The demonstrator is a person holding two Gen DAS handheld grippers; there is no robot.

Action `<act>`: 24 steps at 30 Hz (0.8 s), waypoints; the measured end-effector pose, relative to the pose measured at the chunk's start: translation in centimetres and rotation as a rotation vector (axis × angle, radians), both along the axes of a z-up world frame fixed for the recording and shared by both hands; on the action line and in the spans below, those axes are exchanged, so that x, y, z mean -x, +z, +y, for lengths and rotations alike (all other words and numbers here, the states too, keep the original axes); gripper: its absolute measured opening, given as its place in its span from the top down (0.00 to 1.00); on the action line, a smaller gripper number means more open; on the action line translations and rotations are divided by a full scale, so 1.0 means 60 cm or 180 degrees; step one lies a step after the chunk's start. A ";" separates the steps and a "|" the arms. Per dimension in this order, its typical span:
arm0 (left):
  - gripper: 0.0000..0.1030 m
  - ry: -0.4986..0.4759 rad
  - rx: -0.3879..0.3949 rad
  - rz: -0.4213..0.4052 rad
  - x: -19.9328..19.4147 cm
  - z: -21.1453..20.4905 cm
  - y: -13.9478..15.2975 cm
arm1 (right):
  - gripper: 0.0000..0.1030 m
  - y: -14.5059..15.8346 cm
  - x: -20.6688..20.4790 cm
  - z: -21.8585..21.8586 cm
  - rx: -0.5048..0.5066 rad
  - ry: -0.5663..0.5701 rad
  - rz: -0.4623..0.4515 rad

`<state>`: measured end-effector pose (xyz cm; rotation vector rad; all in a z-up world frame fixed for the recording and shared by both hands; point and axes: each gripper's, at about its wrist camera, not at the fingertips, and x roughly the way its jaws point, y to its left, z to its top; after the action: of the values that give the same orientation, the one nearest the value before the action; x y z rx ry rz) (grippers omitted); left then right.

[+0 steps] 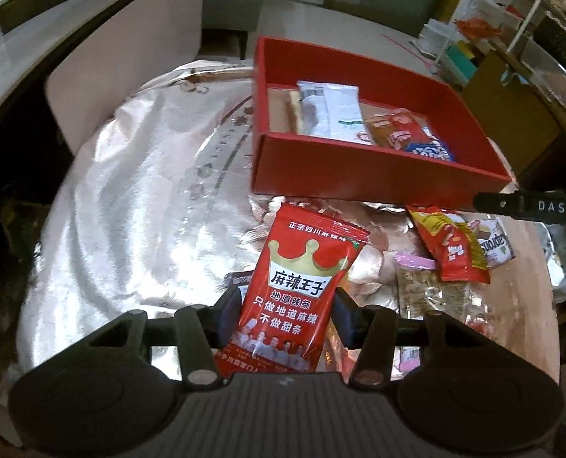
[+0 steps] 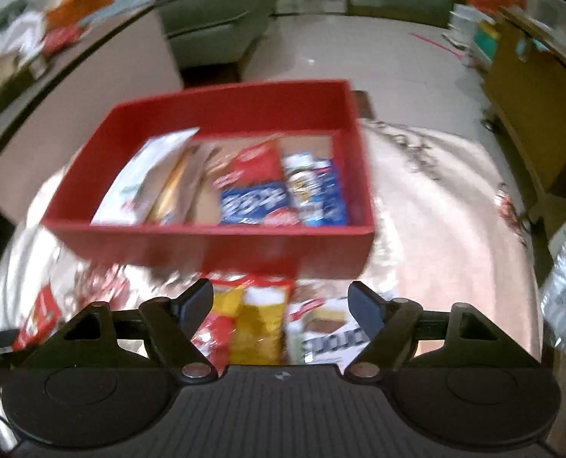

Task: Organize snacks
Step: 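Grasp the red spicy-strip packet with left tool while right tool grasps the yellow-red packet, then carry the spicy-strip packet over the red box with left tool while right tool carries its packet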

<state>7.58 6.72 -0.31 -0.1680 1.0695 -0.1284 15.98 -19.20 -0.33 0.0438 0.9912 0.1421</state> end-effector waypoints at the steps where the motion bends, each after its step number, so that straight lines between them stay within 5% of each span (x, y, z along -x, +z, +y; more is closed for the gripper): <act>1: 0.57 -0.0016 0.0007 0.0001 -0.002 -0.001 0.000 | 0.19 -0.002 -0.002 -0.011 0.0041 -0.0036 -0.0010; 6: 0.57 -0.0063 0.0033 0.0050 -0.010 -0.007 -0.006 | 0.23 -0.021 -0.011 -0.034 0.0059 -0.0168 0.0120; 12: 0.57 -0.0139 0.0066 0.0047 -0.014 -0.018 -0.006 | 0.23 -0.009 -0.015 0.031 -0.0253 0.0256 0.0210; 17: 0.57 -0.0170 0.0071 0.0064 -0.014 -0.018 -0.008 | 0.21 -0.053 -0.034 0.068 -0.0068 0.0291 0.0422; 24: 0.57 -0.0175 0.0101 0.0067 -0.016 -0.016 -0.007 | 0.37 -0.066 -0.025 0.048 -0.0150 0.0266 0.0490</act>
<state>8.57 5.76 -0.73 -0.1691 1.0937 -0.1936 17.48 -16.31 -4.31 0.0570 1.1439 0.2415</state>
